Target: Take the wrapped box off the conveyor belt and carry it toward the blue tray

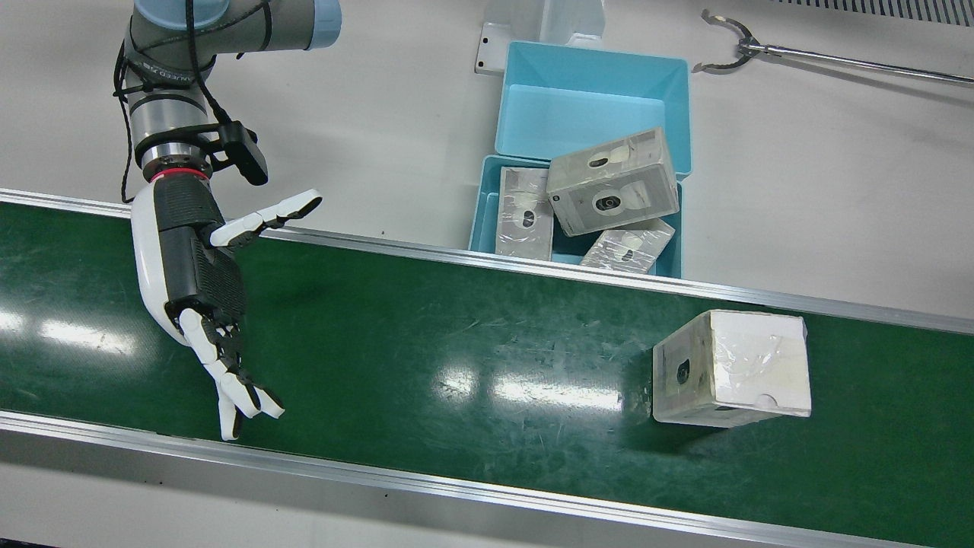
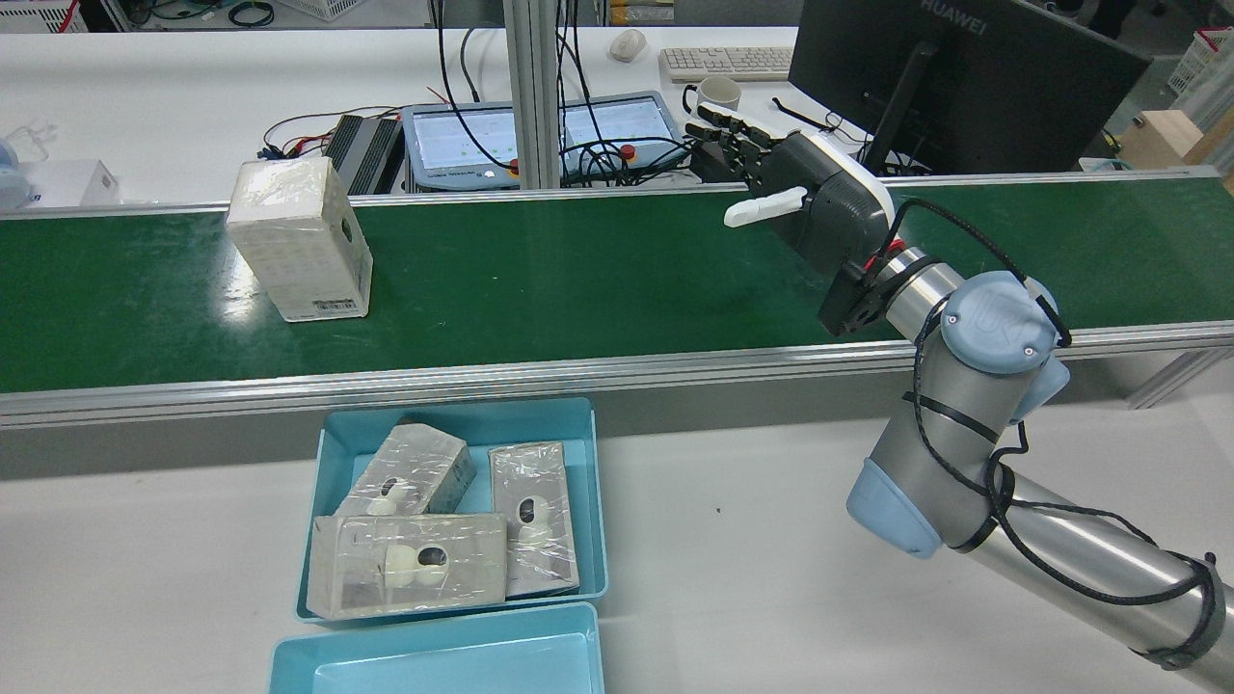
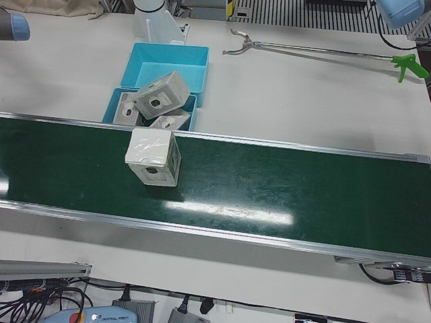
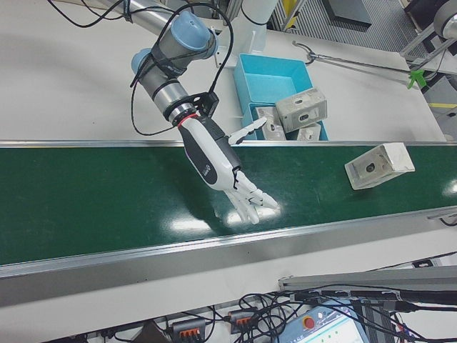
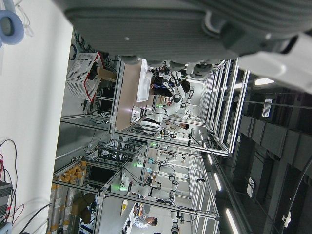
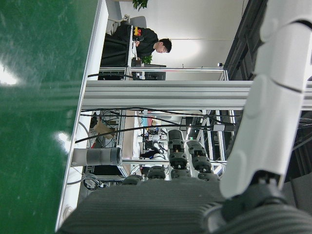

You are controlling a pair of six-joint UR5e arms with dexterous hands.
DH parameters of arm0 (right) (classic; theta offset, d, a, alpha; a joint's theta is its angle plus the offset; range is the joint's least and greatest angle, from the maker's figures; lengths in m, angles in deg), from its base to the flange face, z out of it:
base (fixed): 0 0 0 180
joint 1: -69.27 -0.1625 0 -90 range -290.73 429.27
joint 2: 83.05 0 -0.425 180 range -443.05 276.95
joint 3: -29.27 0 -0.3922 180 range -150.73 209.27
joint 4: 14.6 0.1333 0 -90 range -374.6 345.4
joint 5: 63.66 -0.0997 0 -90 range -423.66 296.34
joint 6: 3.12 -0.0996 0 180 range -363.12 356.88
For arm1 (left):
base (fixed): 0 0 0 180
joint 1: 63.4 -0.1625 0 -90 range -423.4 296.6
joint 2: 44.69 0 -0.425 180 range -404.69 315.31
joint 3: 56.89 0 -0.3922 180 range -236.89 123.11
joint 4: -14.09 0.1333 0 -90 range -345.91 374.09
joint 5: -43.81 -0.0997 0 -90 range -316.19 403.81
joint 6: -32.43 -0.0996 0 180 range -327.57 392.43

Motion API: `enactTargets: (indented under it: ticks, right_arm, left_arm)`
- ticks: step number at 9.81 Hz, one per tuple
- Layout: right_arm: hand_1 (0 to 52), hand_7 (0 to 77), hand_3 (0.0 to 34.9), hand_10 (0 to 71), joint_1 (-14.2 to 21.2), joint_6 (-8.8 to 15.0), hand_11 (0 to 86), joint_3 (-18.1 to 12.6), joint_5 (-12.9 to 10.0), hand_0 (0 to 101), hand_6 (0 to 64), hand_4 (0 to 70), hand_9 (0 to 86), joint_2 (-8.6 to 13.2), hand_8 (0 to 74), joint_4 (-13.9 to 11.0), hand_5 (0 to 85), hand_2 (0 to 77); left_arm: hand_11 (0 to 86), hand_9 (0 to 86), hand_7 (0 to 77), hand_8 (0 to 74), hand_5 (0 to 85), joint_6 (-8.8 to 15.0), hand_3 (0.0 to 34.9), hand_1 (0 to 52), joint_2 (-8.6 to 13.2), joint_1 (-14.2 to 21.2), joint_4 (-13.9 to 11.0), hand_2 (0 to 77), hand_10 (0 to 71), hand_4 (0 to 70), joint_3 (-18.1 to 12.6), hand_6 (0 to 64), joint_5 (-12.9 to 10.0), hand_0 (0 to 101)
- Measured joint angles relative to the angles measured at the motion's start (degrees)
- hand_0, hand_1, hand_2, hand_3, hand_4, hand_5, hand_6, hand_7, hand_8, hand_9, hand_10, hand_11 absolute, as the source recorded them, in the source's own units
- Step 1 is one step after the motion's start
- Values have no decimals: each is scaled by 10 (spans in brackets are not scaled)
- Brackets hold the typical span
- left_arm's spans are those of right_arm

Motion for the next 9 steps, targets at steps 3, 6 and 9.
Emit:
enactTargets:
  ticks: [3, 6, 9]
  right_arm:
    - [87, 136, 0, 0, 0, 0, 11, 0, 0, 448, 55, 98, 16, 0, 22, 0, 82, 49]
    - [87, 136, 0, 0, 0, 0, 11, 0, 0, 448, 55, 98, 11, 0, 27, 0, 82, 60]
    - [87, 142, 0, 0, 0, 0, 11, 0, 0, 447, 55, 93, 11, 0, 27, 0, 87, 60]
  left_arm:
    - [5, 5, 5, 5, 5, 0, 0, 0, 0, 0, 0, 11, 0, 0, 0, 5, 0, 0]
    - [5, 5, 5, 5, 11, 0, 0, 0, 0, 0, 0, 5, 5, 0, 0, 5, 0, 0]
    - [5, 5, 5, 5, 5, 0, 0, 0, 0, 0, 0, 11, 0, 0, 0, 5, 0, 0]
